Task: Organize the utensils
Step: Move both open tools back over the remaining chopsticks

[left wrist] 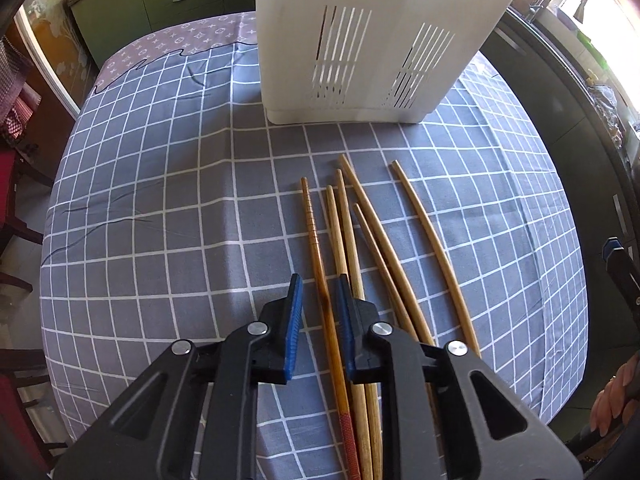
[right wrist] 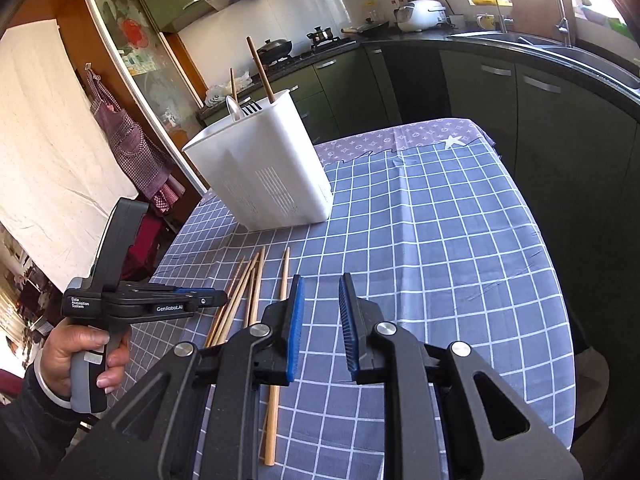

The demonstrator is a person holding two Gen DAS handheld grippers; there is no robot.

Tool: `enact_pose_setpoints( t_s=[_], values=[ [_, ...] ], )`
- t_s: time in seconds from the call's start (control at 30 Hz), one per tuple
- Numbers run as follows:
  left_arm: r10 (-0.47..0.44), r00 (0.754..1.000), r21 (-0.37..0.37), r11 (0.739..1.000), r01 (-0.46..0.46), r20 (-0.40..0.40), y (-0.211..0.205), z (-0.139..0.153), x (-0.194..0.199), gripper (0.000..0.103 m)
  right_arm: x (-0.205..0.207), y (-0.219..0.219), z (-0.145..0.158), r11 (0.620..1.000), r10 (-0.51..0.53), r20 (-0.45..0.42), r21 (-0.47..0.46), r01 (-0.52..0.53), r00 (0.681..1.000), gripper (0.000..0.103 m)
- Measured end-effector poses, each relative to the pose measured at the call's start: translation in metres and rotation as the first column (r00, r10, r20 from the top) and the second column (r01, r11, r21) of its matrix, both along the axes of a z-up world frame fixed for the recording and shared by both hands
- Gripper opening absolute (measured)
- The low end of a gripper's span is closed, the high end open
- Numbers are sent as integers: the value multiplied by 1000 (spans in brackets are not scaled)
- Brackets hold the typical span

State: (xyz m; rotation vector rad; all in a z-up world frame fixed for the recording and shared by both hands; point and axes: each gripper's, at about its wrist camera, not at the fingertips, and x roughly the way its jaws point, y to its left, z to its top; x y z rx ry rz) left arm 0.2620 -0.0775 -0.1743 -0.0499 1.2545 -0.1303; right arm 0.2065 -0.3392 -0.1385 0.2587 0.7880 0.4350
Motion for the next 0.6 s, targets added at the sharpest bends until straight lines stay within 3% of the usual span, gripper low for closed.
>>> enact_pose_setpoints(
  t_s=[0.27,0.4,0.6],
  values=[
    [5,1000,35,999,-5,-4,-10,-7,9,16,3,-1,0,1000,2,-16,21,-2,1000,19],
    [-5,1000,63,998,5,6,-18,-7,12,8,4,-1,-3,1000,3,-24,27,-3,1000,27],
    [2,1000,33,999,-3,23,-15,0,10,6,4,-4,-3,1000,-6,-30,30,7,1000,27]
  ],
)
